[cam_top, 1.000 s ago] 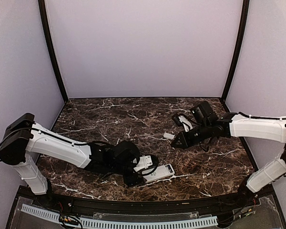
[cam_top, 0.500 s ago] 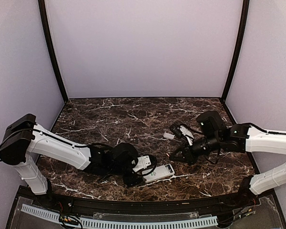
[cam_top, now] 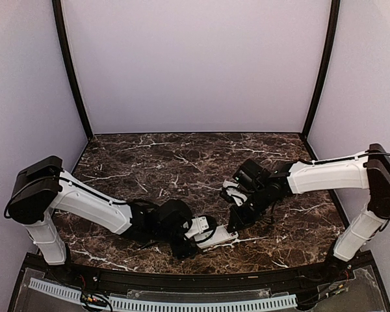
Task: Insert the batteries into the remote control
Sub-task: Place the battery in the battery compartment.
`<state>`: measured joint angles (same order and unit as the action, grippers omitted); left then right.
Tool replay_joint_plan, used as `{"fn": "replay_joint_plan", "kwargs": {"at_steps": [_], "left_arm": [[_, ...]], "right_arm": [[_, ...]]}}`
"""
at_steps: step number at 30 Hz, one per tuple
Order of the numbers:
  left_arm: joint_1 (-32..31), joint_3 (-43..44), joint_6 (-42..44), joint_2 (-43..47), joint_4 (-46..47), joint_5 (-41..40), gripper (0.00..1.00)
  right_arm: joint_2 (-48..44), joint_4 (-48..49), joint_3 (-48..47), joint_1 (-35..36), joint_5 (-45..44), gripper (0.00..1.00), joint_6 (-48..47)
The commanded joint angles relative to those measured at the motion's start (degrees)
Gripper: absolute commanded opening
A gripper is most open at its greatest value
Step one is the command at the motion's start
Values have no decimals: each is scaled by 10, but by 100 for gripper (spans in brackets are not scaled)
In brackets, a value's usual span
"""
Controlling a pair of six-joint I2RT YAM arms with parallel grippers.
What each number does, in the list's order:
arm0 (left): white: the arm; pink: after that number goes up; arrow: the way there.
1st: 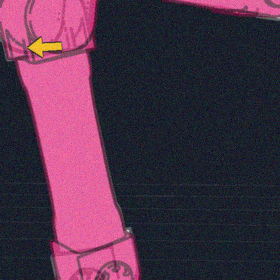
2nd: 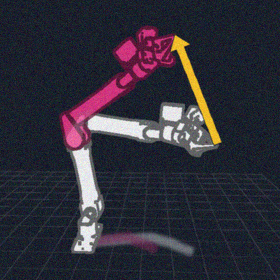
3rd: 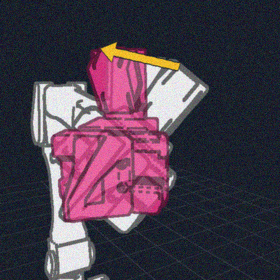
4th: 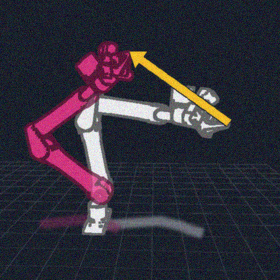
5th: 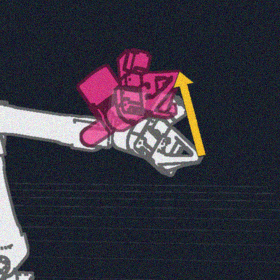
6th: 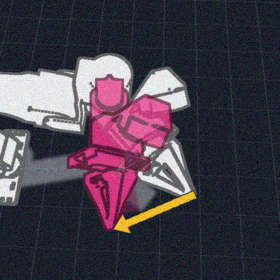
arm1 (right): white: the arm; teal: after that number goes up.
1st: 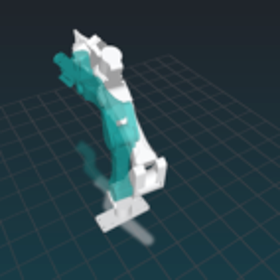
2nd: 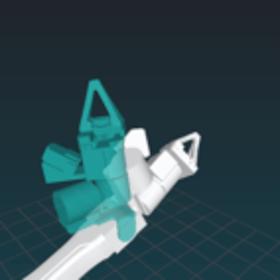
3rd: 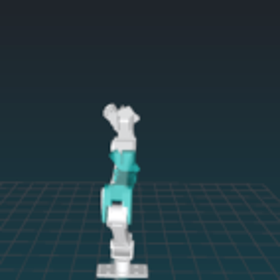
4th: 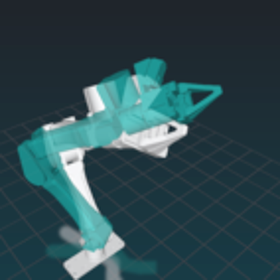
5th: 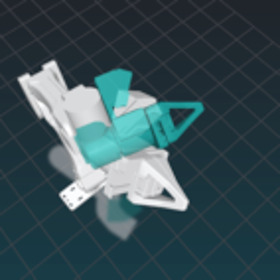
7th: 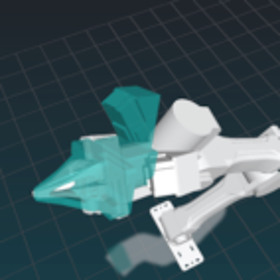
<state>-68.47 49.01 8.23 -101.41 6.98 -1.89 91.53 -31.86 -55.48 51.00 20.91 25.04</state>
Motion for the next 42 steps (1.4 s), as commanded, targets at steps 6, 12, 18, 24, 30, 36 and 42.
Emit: {"fn": "replay_joint_plan", "kwargs": {"at_steps": [6,12,18,24,30,36,42], "left_arm": [[1,-4,-6,-25,8,15,78],[1,0,-7,-35,4,14,72],[1,3,-11,-40,-3,9,65],[1,3,-13,-41,-6,13,60],[1,4,-13,-42,-9,14,54],[1,6,-13,-42,-14,17,49],[1,8,-13,-42,-16,17,46]], "right_arm": [[33,-50,-20,-13,-23,0,76],[58,-94,-63,-13,-44,0,61],[79,-121,-89,-14,-43,0,49],[93,-140,-105,-13,-52,0,50],[106,-153,-122,-13,-57,0,40],[119,-171,-134,-13,-62,0,39],[129,-181,-139,-13,-52,0,37]]}}
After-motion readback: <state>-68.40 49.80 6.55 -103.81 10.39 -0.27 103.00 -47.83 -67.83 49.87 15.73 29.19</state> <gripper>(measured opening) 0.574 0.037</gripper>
